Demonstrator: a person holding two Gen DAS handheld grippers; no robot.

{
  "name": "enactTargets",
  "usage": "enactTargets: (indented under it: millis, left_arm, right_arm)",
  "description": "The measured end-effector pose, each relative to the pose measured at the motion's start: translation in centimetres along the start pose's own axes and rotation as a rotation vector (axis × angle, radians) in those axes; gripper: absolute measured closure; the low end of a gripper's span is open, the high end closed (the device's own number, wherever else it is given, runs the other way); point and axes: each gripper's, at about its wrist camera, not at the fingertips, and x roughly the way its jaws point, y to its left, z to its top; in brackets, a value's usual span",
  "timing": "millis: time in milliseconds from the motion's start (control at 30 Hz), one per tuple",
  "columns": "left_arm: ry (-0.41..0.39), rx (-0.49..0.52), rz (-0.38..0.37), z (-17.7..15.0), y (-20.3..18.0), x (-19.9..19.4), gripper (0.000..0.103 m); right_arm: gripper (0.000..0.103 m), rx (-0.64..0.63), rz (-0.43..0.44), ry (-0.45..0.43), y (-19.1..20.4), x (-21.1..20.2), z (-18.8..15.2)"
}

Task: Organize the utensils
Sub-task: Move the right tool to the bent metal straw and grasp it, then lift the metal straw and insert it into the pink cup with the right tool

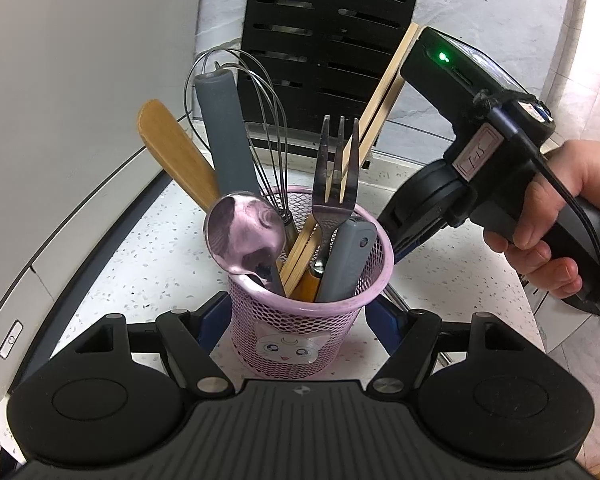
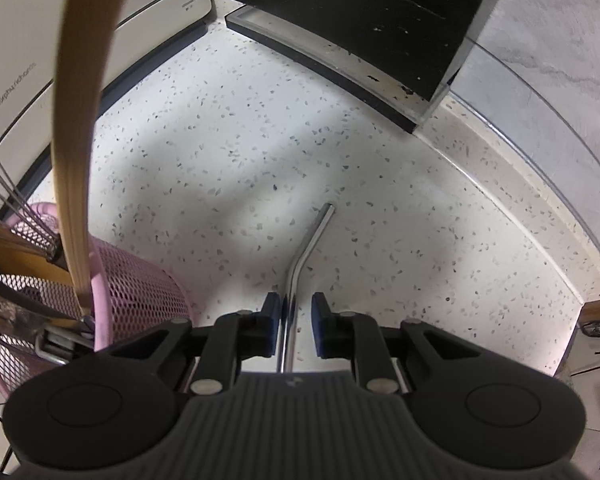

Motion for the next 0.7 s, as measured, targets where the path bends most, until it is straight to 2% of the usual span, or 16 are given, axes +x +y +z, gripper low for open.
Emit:
enactTargets:
  millis: [67,133,400,533,700]
  left_arm:
    - [-0.001,-0.003,0.006,0.0,0.0,0.0,0.018]
    - [0.0,-0.005,0.006,0.0,0.0,-0.1,0.018]
    - [0.0,-0.018,0.0,-0.2,0.4,-0.3,0.021]
    - [0.002,-0.023,-0.013,-0.5,0.8,-0.5,0.023]
    - [-0.003,-0.01,-0.019,-0.5,0.9,-0.5,0.022]
  right_arm:
    - [0.088,-0.002,-0.004,-0.012,0.4,0.1,-0.2]
    - [0.098,-0.023,-0.004,-0.022,0.8,0.1,-0.3]
    - [0.1,-0.065,-0.01,-0.052,1.1,-0.1,-1.1]
    - [0.1,-0.036,0.031,-0.059,0.3,-0.6,-1.4]
    - [0.1,-0.034,0.039,-0.096,-0.5,-1.8,-2.3]
